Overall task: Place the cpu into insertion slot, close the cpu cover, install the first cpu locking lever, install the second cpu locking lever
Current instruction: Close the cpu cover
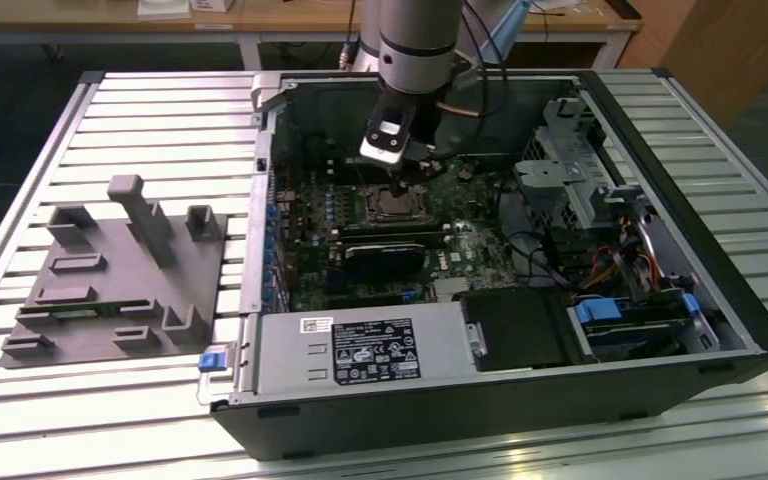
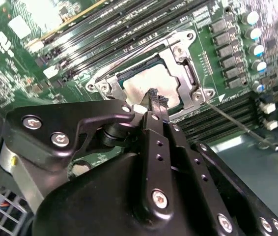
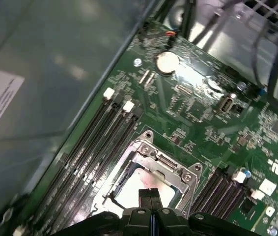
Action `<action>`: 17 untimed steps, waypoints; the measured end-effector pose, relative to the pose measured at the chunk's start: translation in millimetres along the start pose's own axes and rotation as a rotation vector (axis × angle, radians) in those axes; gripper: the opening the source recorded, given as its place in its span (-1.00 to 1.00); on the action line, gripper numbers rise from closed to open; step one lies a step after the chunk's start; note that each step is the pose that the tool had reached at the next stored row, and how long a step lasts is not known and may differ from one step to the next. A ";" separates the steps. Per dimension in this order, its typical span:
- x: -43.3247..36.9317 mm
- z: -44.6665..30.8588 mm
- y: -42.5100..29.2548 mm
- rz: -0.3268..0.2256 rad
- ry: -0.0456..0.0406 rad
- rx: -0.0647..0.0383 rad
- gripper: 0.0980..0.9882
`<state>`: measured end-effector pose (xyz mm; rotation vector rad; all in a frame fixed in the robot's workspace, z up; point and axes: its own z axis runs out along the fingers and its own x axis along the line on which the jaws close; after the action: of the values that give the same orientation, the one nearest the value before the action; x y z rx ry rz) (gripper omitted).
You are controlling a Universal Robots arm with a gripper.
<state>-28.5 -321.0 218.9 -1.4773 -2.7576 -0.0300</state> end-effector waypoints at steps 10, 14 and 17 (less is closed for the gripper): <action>0.0 0.4 0.0 -0.182 0.0020 0.004 -0.98; 0.0 0.6 0.0 -0.254 0.0027 0.005 -0.98; 0.0 0.7 0.0 -0.310 0.0033 0.006 -0.98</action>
<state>-28.5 -321.0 218.2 -1.0330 -2.9500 -0.0264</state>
